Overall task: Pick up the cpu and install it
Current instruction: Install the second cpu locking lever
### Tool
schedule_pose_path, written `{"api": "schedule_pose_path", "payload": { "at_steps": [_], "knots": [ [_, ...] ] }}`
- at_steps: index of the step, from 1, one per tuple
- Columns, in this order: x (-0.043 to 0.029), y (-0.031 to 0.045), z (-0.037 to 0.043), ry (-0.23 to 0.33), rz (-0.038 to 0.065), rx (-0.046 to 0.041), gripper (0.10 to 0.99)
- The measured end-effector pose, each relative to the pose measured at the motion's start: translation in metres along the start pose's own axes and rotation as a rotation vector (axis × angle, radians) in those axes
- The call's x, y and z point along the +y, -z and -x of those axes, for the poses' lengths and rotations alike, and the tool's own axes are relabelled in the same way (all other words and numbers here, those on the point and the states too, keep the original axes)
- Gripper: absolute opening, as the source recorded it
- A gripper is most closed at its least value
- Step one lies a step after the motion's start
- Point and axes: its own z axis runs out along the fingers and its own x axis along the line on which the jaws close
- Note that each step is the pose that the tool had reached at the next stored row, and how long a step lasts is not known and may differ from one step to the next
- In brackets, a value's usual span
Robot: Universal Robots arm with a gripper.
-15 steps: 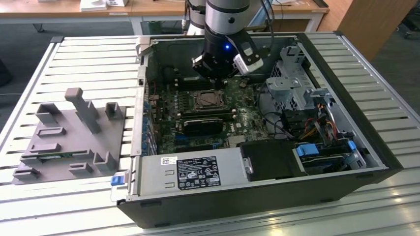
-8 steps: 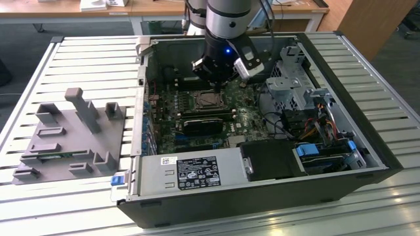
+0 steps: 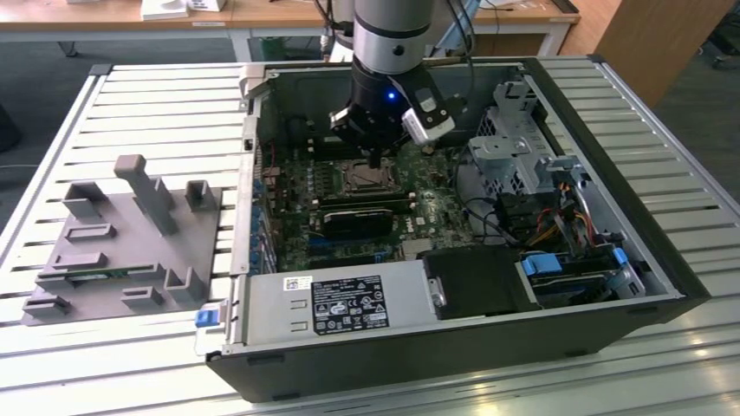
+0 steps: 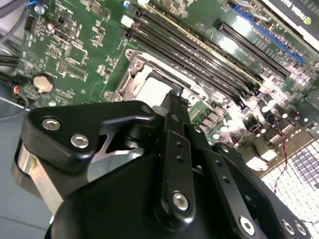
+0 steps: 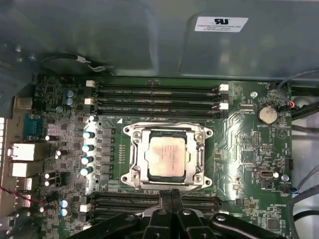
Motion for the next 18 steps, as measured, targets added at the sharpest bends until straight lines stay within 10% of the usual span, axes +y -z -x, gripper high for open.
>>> {"api": "schedule_pose_path", "payload": {
  "at_steps": [18],
  "knots": [
    [-0.0026,-0.007,0.0,-0.001,0.003,0.0084,0.106]
  ]
}}
